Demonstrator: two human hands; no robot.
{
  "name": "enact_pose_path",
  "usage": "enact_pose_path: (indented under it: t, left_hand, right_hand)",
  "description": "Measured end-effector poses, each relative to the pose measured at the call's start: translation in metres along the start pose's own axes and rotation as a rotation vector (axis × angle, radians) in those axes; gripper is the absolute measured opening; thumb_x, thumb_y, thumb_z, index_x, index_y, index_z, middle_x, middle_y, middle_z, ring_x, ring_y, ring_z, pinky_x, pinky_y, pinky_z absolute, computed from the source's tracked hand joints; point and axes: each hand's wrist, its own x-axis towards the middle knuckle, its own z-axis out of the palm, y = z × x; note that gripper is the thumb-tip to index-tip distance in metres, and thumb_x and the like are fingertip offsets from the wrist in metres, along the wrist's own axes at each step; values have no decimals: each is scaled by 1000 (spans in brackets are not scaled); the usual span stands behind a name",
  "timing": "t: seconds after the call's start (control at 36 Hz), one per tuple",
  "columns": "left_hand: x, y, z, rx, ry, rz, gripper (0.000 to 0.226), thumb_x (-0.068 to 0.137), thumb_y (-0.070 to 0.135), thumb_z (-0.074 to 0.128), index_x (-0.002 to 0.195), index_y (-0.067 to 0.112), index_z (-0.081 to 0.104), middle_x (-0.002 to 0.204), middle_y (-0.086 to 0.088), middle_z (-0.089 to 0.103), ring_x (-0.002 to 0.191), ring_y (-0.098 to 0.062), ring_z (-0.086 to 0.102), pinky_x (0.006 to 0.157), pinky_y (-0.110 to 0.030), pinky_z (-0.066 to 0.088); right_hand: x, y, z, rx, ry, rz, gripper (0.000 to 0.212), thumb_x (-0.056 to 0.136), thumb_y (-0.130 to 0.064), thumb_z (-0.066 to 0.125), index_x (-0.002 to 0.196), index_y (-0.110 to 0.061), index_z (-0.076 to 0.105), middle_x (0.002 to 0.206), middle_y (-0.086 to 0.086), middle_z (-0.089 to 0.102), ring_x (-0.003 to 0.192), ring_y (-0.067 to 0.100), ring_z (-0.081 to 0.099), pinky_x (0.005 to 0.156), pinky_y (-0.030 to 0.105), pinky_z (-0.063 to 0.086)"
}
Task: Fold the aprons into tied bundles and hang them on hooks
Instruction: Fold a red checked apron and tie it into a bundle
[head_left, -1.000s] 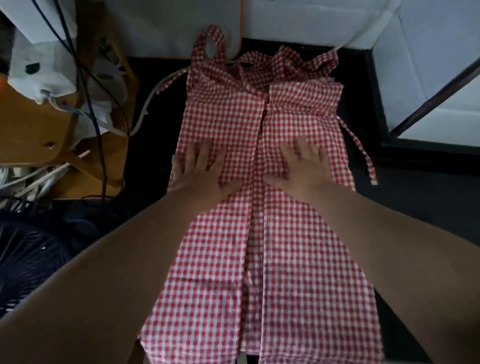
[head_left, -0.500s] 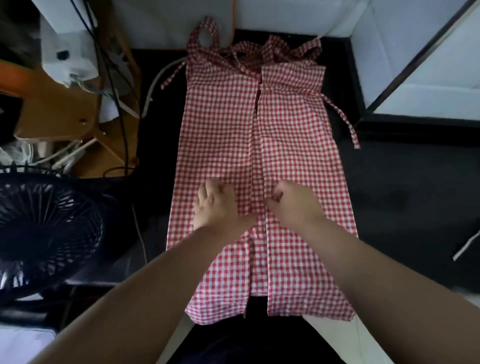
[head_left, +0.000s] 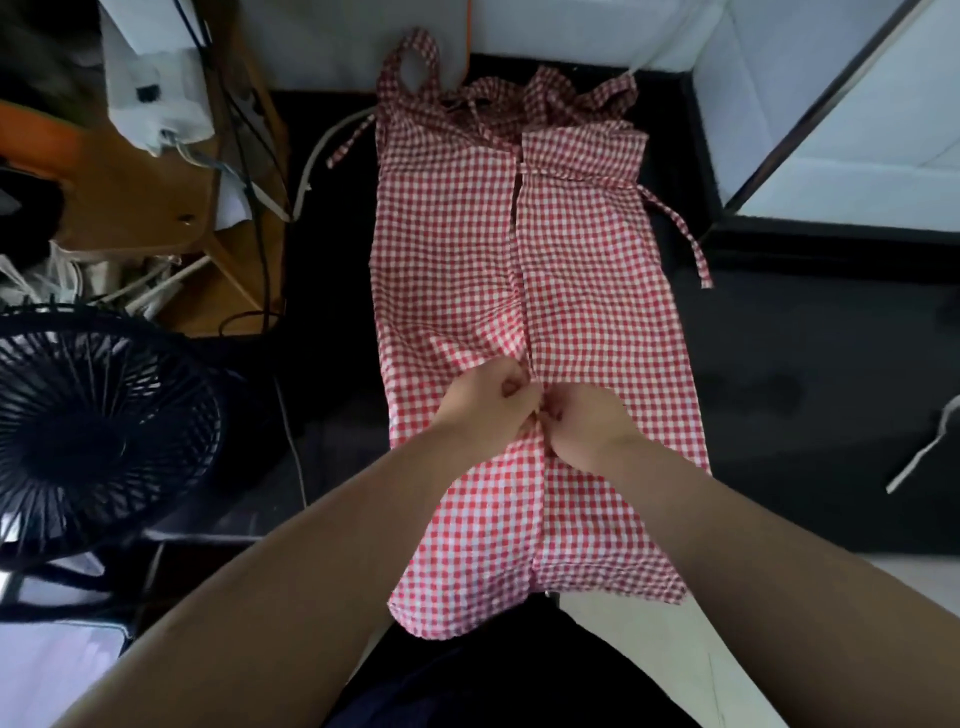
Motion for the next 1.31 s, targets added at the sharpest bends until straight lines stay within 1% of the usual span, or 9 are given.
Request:
enact_pose_path:
  t: [0.17,0.33,0.53,0.69,0.81,0.86,0.97,1.11,1.31]
  left_hand:
    - [-4,-14,10,207,68,-151,14,94,33,52,89,21,56,79,-1,66,55,-12,55,44,-23,43]
    - [-13,-1,7,105,241,4,18,92,33,56,78,21,57,68,3,65,55,-7,54,44,-20,41]
    - [-9,3,21,125,114,-21,18,95,34,55,80,22,55,71,5,64,59,-7,59,49,-19,47]
    - [-3,-9,24,290,69,-170,12,97,34,50,100,24,55,80,5,60,61,-12,58,44,-23,42]
    - [-8,-11,21,173,19,-129,23,100,30,47,108,21,66,83,4,66,65,-13,61,49,-22,46]
    - [-15,-18,16,298,30,-27,26,100,30,47,116,27,67,100,8,65,84,-13,62,64,-21,48]
    - [-30,-35,2,760,193,23,43,97,38,45,139,42,43,156,8,20,142,-22,12,115,-40,13]
    - [-22,-53,-3,856,-30,-174,79,89,72,28,149,41,-15,152,-3,-37,141,-32,-31,113,-54,-14]
    - [31,-42,-20,911,7,-196,83,84,79,16,144,41,-27,150,-5,-41,140,-34,-32,113,-55,-15]
  right_hand:
    - [3,14,-5,41,-86,-52,30,97,-30,47,86,-9,64,88,7,66,79,19,57,69,26,39]
    - [2,15,-5,72,-97,-107,25,99,-29,43,90,-12,58,91,8,62,85,24,57,73,30,42]
    - [1,24,-9,214,-95,-129,23,98,-24,47,95,-8,63,92,7,65,84,24,61,74,33,48]
    - [-4,25,-15,268,-101,-161,29,99,-30,45,93,-6,60,76,1,55,61,11,47,53,23,36]
    - [-6,22,-12,168,-126,-216,28,99,-32,45,101,-10,63,96,3,63,82,17,57,70,29,46]
    - [-8,22,-6,107,-172,-247,28,99,-30,44,109,-14,64,109,3,63,95,20,60,81,30,47]
    - [-11,23,-1,-190,-65,-199,44,96,-40,43,137,-25,41,139,5,38,129,25,39,107,45,30]
    - [-3,28,-5,-273,-285,-19,67,96,-59,28,147,-44,-12,155,3,-30,145,33,-13,113,57,-7]
    - [48,27,-19,-264,-209,-31,68,93,-67,23,146,-46,-14,154,2,-30,144,31,-18,110,55,-17]
